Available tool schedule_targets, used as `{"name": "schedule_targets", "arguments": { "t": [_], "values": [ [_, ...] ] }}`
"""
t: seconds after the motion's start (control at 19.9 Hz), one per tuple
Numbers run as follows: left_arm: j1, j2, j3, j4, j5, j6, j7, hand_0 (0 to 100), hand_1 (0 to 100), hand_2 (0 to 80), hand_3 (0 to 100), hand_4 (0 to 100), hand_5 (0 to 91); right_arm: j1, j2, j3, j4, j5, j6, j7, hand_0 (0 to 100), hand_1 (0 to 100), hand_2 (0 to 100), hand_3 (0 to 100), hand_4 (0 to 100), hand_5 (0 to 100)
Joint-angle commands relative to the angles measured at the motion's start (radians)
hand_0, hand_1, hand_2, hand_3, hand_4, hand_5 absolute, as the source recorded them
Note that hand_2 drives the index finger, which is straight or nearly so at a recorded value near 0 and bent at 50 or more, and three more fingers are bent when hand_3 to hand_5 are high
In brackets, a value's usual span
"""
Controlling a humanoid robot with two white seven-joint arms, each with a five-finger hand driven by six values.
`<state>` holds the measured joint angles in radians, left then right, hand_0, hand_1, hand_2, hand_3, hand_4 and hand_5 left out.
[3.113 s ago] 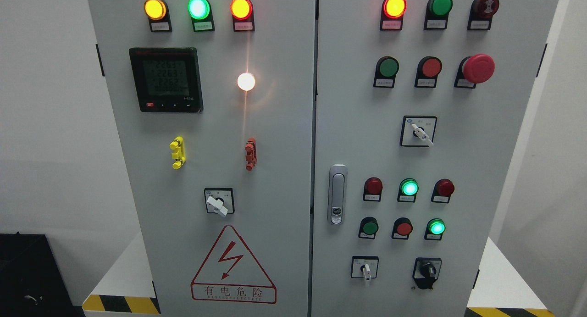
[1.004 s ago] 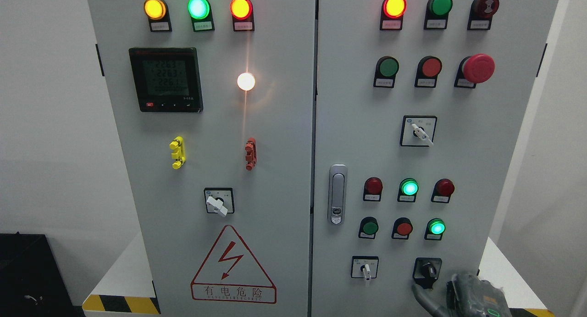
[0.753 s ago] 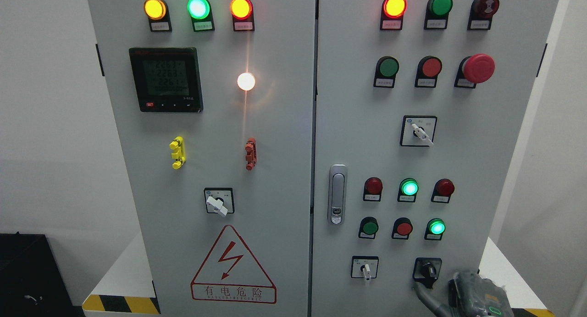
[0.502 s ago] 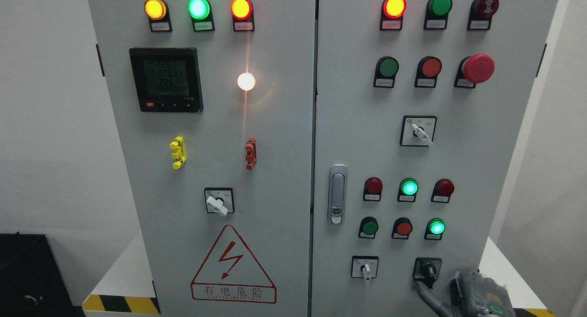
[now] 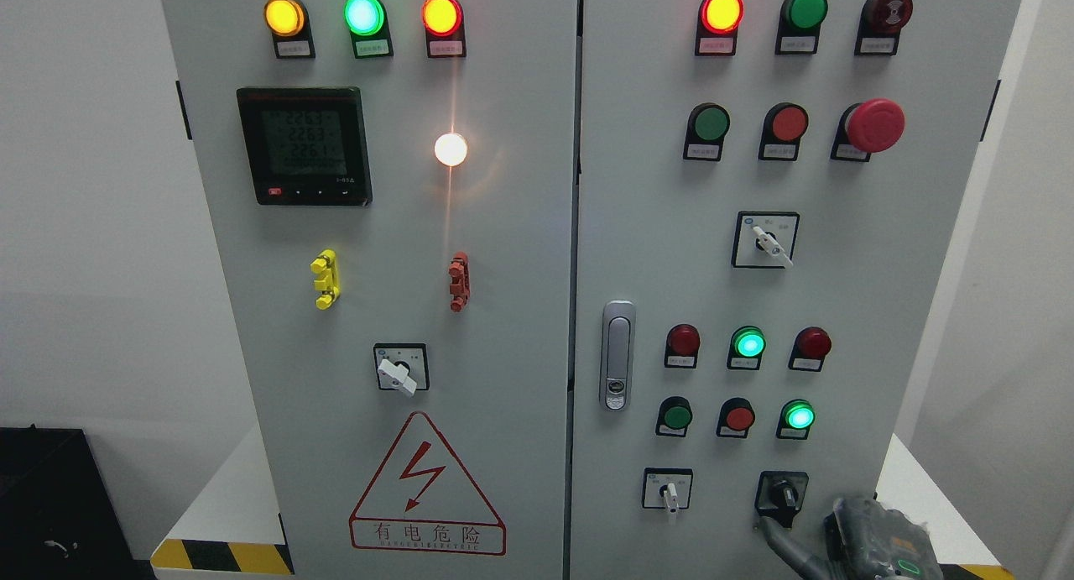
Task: Flip black knob to close circuit
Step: 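Grip the black knob with the right hand and twist it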
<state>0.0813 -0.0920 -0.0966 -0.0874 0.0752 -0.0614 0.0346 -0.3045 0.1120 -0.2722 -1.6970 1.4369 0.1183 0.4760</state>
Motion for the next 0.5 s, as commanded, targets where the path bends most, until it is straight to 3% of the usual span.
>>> {"name": "schedule_targets", "arguments": {
  "t": [0.0, 0.45],
  "values": [
    [0.0, 0.0, 0.0, 0.0, 0.0, 0.0, 0.001, 12, 56, 0.0, 0, 0, 0.0, -0.007, -0.002, -0.048, 0.011, -0.001, -0.002, -0.005, 0, 0, 89, 100, 94, 95],
    [0.0, 0.0, 0.0, 0.0, 0.0, 0.0, 0.001, 12, 56, 0.0, 0, 0, 0.0, -0.007, 0.0, -0.061, 0.008, -0.003, -0.005, -0.005, 0, 0, 89, 100, 94, 95]
  ]
}}
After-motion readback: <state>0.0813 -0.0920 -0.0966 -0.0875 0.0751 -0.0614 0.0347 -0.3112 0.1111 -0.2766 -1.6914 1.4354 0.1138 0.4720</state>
